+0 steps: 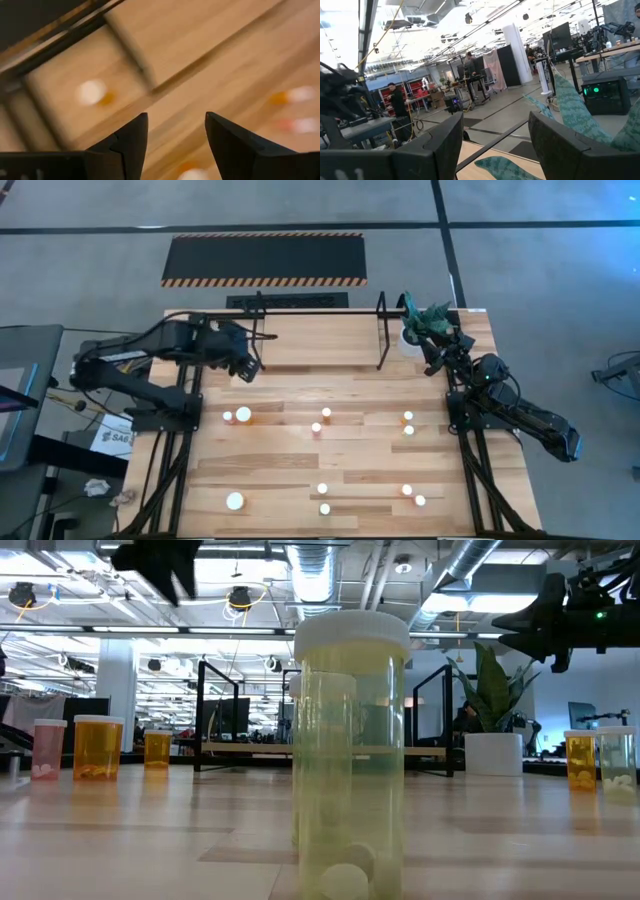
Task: Pick and place medicine bottles onto shelf by color
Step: Put the top big orange pill bottle on the shelf
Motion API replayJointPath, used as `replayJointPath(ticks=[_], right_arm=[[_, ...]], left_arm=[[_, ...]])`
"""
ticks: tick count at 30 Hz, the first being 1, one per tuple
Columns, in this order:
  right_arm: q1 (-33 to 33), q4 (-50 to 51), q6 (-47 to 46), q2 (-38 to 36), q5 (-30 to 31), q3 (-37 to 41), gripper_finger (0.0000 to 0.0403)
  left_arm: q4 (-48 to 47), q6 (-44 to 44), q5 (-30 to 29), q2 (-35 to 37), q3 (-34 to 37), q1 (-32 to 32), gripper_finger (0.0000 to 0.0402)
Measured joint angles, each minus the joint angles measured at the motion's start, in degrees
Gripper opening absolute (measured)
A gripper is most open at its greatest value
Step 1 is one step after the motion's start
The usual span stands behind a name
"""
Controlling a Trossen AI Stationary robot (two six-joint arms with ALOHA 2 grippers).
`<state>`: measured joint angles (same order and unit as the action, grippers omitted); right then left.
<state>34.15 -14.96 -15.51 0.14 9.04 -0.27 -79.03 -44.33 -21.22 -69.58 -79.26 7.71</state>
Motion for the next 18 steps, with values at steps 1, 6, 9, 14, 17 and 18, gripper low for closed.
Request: replayJointPath(ticks=[1,6,9,14,17,18], right_arm=[[0.02,0.11,0.01,0.0,0.01,0.02,0.0249],[0.0,0.9,0.0,0.0,0.0,0.01,0.0249],[0.02,2.18,0.0,0.0,0.01,0.02,0.0249],[0.0,4.75,0.0,0.0,0.02,-0.01,0.0249],[0.01,6.21,0.0,0.0,0.01,-0.01,0.0249],[0.0,6.9,0.0,0.0,0.0,-0.01,0.0249]], left_arm=[[-2.12,0.31,-0.04,-0.94,-0.16,1.44,0.0187],[-7.04,1.46,-0.45,-5.39,-0.18,8.71,0.0187],[-6.78,2.9,-0.53,-6.26,-0.18,12.59,0.0193],[-5.47,4.27,-3.71,-5.52,-0.18,18.06,0.0237],[-5.35,5.72,-5.3,-3.92,-0.11,21.79,0.0274],[-4.33,6.48,-5.67,-3.28,0.45,23.34,0.0285]])
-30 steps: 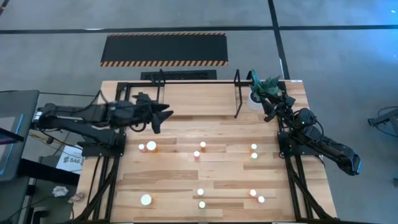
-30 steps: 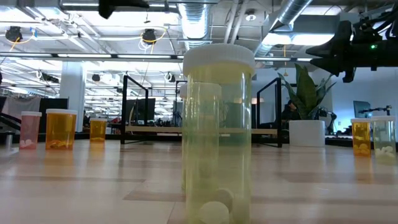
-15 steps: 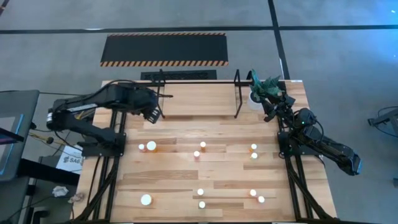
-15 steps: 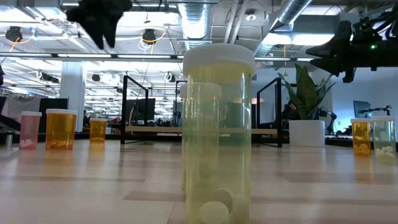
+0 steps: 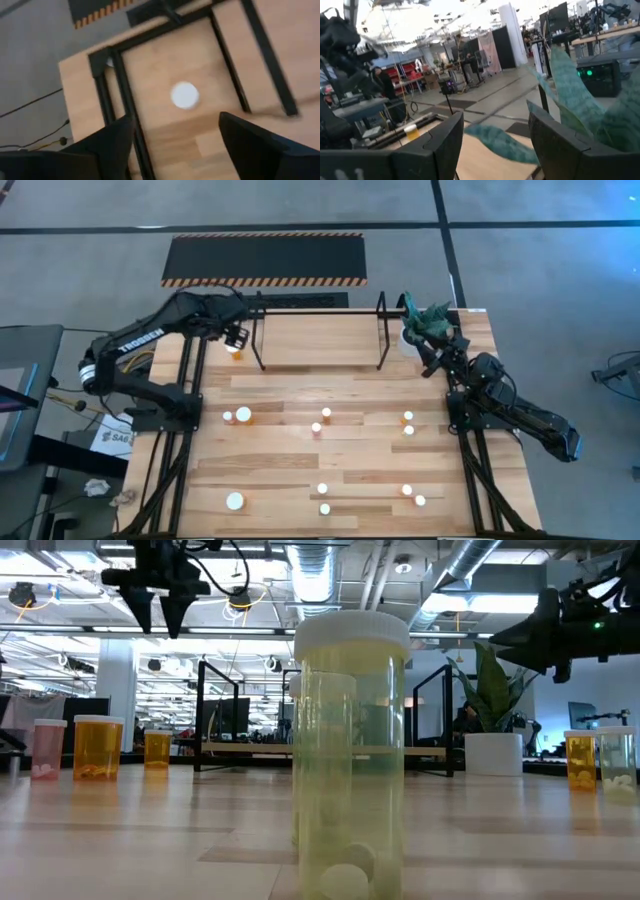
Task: Pick and place medicine bottles onto shelf by color
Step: Put the top big orange pill bottle on the shelf
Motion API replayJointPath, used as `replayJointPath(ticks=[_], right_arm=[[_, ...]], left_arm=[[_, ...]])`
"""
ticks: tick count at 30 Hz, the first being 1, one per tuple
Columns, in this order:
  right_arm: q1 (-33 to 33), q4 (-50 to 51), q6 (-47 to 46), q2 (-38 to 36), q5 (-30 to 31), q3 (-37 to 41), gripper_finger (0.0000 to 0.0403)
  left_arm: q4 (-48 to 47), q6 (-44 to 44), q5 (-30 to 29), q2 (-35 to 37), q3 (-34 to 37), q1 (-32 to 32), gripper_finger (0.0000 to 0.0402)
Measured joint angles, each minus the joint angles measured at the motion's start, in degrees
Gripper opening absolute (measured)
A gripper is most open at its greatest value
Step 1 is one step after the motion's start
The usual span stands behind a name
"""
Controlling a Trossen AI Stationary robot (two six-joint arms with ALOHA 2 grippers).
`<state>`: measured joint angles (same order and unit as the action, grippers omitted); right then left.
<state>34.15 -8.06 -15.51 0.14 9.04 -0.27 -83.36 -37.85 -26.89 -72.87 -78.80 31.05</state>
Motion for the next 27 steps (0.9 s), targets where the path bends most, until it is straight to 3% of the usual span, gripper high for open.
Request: replayJointPath(ticks=[4,12,27], right_arm=[[0.0,2.45,0.0,0.0,0.02,0.0,0.0249],[0.01,4.91,0.0,0.02,-0.03,0.0,0.0249],[0.0,5.41,0.0,0.02,-0.03,0.0,0.0249]], left_arm=[[6.94,4.6,3.64,2.09,4.92,7.29,0.031],[20.47,9.78,18.16,0.81,15.48,18.79,0.0307],[29.47,2.74,22.73,-4.15,26.89,17.28,0.0302]])
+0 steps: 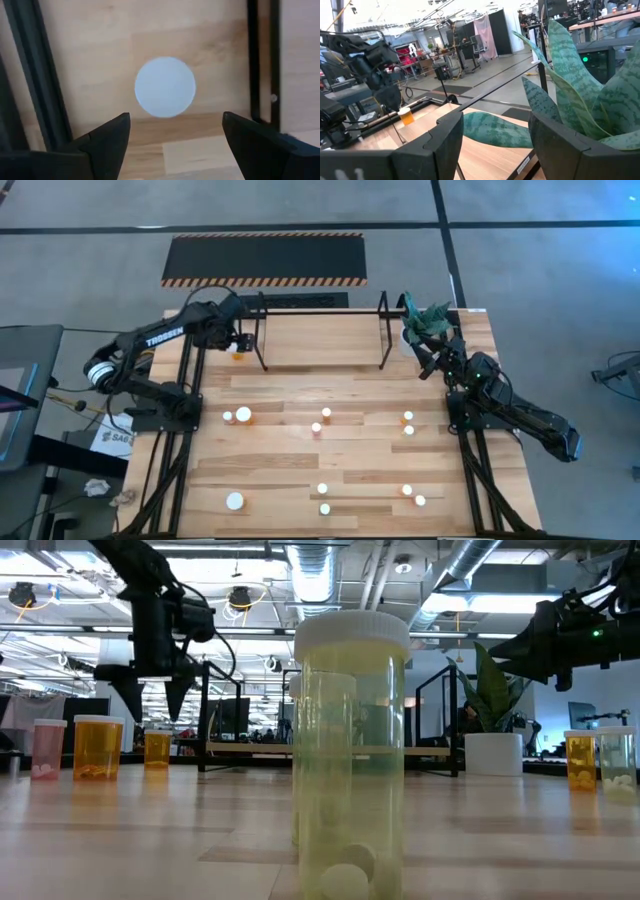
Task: Pick and place medicine bottles onto shelf by color
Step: Put the top big orange pill bottle on the shelf
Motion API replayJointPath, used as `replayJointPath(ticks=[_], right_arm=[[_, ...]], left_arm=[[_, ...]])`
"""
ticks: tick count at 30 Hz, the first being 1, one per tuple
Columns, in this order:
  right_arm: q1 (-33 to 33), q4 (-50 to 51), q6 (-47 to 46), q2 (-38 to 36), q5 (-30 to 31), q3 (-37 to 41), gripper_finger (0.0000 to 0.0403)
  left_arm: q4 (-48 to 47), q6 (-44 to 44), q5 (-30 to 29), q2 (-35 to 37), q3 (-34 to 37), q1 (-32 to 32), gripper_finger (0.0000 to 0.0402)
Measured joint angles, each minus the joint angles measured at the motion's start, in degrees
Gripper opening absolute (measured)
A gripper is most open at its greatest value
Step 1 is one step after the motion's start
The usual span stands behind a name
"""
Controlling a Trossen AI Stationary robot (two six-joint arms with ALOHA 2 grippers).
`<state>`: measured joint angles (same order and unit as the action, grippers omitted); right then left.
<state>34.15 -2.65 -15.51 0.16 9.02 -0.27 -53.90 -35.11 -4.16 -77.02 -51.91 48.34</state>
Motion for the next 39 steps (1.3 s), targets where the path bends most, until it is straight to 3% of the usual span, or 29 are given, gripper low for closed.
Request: replayJointPath(ticks=[9,20,28,39], right_arm=[[0.0,0.06,0.0,0.0,0.0,0.0,0.0249],[0.0,0.08,0.0,0.0,0.0,0.0,0.0249],[0.0,0.08,0.0,0.0,0.0,0.0,0.0249],[0.01,0.08,0.0,0.0,0.0,0.0,0.0249]], left_arm=[[5.57,-3.43,-5.6,-0.06,2.96,0.05,0.0302],[15.16,-3.25,-4.14,-0.06,9.52,0.63,0.0302],[16.22,-2.47,-8.34,-0.06,9.92,0.63,0.0299],[16.07,-2.95,-7.68,-0.05,9.92,0.63,0.0215]])
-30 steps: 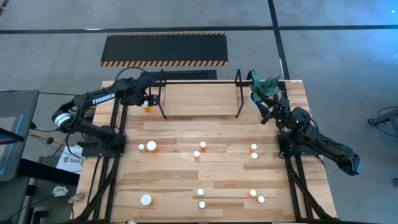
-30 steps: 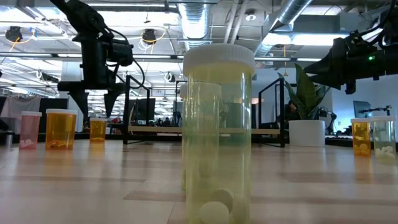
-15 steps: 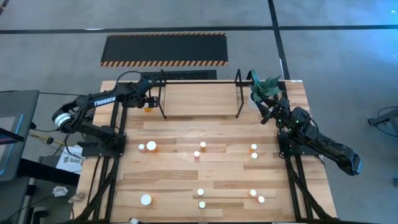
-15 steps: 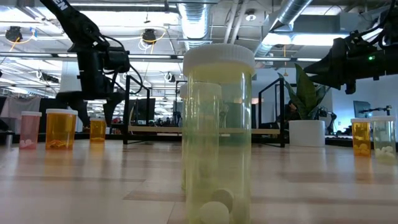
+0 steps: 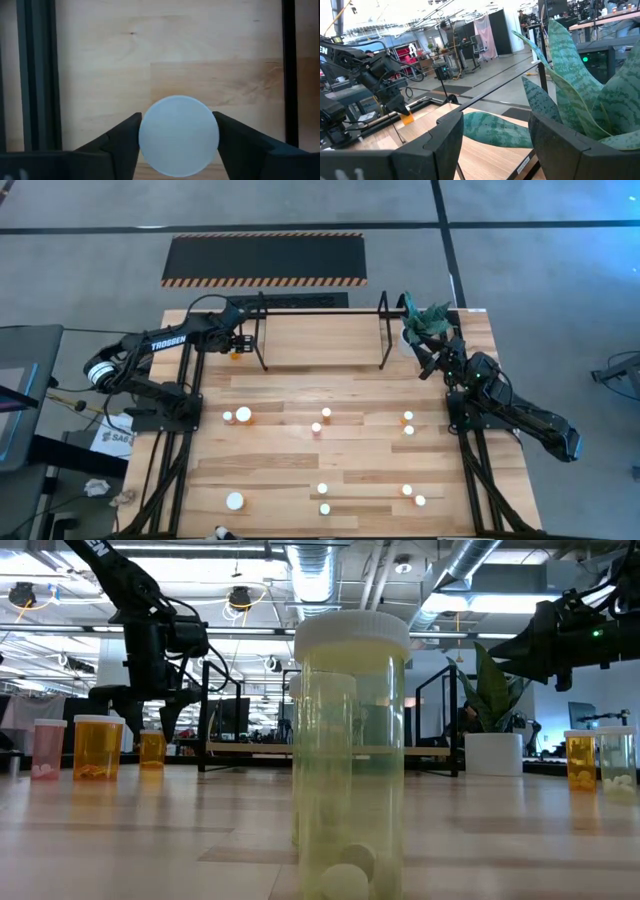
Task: Pick and place medicine bottles onto shelf by color
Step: Put the top big orange pill bottle on the shelf
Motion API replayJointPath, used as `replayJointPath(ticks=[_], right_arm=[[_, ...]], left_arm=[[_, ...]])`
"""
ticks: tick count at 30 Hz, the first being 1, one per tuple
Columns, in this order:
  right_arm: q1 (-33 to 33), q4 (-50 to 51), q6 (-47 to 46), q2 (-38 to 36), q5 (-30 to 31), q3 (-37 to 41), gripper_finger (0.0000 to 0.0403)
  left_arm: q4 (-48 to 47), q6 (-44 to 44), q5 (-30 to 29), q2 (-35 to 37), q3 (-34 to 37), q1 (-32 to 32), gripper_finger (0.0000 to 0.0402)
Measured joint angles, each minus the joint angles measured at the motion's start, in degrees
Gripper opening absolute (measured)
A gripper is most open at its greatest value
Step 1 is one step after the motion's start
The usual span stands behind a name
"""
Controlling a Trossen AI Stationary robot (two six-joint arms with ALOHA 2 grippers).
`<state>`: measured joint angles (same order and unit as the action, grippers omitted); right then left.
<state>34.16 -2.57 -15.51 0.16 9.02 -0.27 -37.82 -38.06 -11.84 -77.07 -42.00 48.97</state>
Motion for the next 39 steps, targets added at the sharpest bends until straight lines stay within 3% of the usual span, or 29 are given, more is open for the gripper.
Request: replayJointPath(ticks=[7,15,28,39], right_arm=[[-0.01,0.0,0.0,-0.02,0.0,0.0,0.0249],[-0.01,0.02,0.0,0.0,0.0,0.0,0.0249],[0.0,0.02,0.0,0.0,0.0,0.0,0.0249],[0.02,0.02,0.0,-0.01,0.0,0.0,0.0249]], left_arm=[[0.02,-0.76,0.1,0.04,0.0,0.0,0.0174],[-2.08,0.14,-0.46,0.71,-2.12,0.0,0.0197],[-5.5,1.81,-5.45,8.81,-7.6,0.31,0.0189],[-5.15,8.83,-10.35,14.56,-18.83,-0.01,0.0187]])
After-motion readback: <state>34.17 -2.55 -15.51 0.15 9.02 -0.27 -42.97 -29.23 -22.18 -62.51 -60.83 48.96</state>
